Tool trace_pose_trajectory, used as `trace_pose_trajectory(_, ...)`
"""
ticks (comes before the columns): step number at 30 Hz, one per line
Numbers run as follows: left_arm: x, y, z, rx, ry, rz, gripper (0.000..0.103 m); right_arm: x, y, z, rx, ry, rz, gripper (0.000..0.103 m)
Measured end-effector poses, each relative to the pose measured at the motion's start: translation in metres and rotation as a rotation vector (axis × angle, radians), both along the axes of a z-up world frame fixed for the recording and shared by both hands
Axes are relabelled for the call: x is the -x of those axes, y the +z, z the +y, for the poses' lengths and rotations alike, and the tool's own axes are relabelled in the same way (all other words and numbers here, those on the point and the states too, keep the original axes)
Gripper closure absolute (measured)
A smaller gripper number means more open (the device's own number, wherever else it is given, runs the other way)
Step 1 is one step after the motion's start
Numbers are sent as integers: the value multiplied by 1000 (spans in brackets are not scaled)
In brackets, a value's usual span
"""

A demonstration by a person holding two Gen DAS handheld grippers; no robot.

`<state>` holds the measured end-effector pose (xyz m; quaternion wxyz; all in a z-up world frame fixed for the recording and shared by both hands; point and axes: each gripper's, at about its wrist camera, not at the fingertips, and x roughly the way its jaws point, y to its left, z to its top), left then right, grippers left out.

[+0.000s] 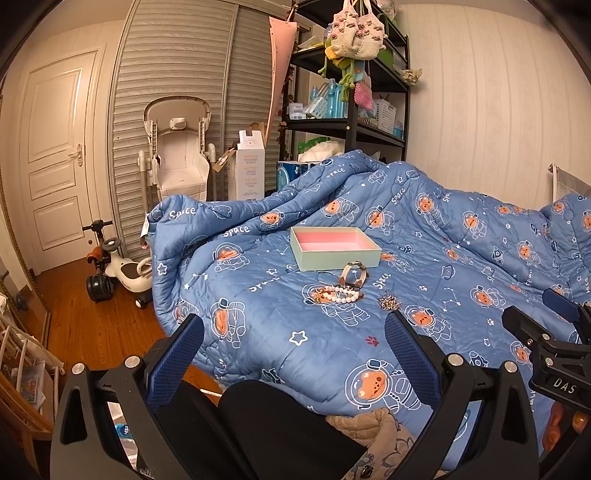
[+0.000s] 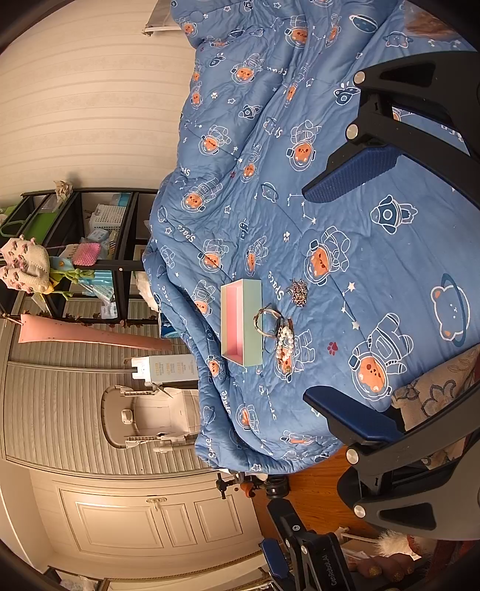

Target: Organize jewelry

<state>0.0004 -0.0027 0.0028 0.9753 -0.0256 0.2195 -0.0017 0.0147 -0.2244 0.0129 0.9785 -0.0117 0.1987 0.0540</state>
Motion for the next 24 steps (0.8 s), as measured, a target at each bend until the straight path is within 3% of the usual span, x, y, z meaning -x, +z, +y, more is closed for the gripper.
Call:
trace_pose_trajectory(12,-4,-6,-8,-26,-36,31,7,-9,-14,1,-1,13,51,5)
trace_pose_trajectory(24,-63,-50,0,38,-151,278,7,-63,-58,-1,30,65,238,5)
